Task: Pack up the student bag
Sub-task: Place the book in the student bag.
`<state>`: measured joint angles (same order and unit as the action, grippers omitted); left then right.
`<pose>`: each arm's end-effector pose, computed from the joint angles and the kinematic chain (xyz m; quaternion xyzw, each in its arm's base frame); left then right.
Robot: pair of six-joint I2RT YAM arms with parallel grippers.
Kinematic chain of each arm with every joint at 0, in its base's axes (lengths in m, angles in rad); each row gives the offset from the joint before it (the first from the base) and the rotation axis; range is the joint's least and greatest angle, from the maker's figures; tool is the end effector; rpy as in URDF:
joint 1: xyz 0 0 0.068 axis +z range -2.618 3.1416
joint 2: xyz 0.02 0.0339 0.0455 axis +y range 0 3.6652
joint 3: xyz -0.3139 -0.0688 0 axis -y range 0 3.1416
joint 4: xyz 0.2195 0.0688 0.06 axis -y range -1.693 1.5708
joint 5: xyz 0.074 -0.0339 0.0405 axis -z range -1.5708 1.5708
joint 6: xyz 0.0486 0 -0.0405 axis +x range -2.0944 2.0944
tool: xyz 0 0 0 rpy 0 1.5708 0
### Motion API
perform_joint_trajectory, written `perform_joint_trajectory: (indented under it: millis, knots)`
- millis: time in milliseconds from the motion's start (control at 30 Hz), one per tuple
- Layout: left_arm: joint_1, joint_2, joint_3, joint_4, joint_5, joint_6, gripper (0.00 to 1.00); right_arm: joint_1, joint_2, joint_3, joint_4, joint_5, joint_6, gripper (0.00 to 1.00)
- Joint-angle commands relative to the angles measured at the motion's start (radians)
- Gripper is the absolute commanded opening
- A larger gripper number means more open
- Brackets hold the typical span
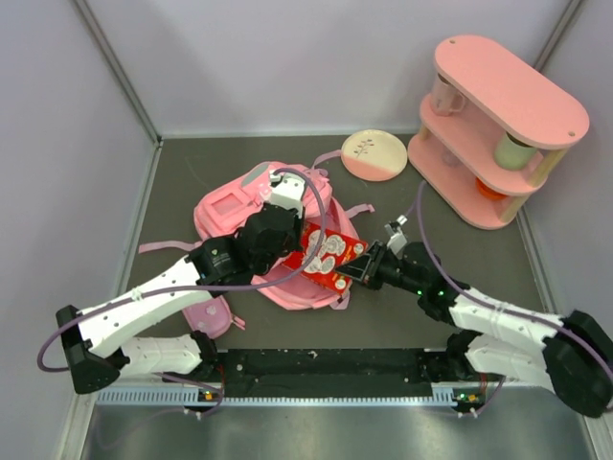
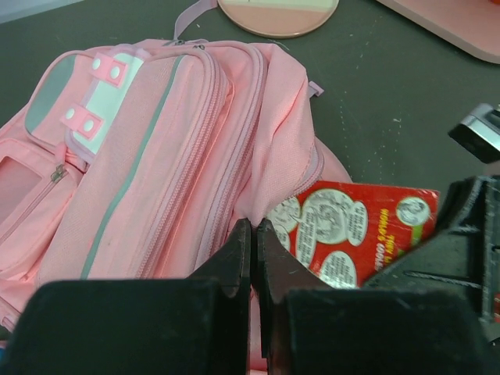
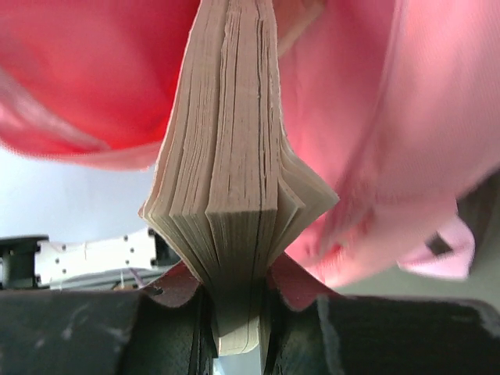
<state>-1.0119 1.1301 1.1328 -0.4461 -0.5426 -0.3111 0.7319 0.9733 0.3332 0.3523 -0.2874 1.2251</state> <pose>0.1326 -0.1646 0.4084 0.1451 0.8140 -0.1375 0.5453 0.1180 0.1245 0.2558 0.1105 0.7899 0.5554 0.2354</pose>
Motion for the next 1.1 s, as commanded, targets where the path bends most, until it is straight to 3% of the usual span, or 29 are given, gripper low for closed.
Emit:
perform_joint_trajectory:
  millis: [0, 300, 467, 633, 733, 833, 933, 1000, 1067]
  knots:
    - [-0.002, -0.087, 0.021, 0.172, 0.030, -0.008, 0.00, 0.035, 0.163, 0.131, 0.434, 0.093, 0.020, 0.00]
    - [-0.002, -0.115, 0.016, 0.147, 0.046, -0.010, 0.00, 0.110, 0.650, 0.407, 0.639, 0.171, 0.068, 0.00]
    - [-0.002, -0.113, 0.044, 0.101, 0.044, 0.021, 0.00, 0.228, 0.794, 0.526, 0.634, 0.409, 0.030, 0.02]
    - [-0.001, -0.113, 0.047, 0.060, 0.055, 0.014, 0.00, 0.241, 0.981, 0.650, 0.668, 0.427, 0.018, 0.06]
    - [0.001, -0.131, 0.018, 0.072, 0.072, 0.001, 0.00, 0.289, 1.022, 0.716, 0.614, 0.554, -0.024, 0.06]
    - [0.001, -0.147, 0.004, 0.087, 0.069, -0.011, 0.00, 0.311, 1.053, 0.741, 0.599, 0.628, -0.046, 0.23]
    - [0.001, -0.161, 0.001, 0.073, 0.067, -0.019, 0.00, 0.317, 1.053, 0.712, 0.606, 0.658, -0.052, 0.32]
    - [0.002, -0.179, -0.011, 0.067, 0.052, -0.022, 0.00, 0.320, 1.024, 0.640, 0.623, 0.682, -0.038, 0.54]
    - [0.003, -0.193, -0.027, 0.067, 0.033, -0.023, 0.00, 0.320, 0.992, 0.589, 0.648, 0.709, -0.024, 0.62]
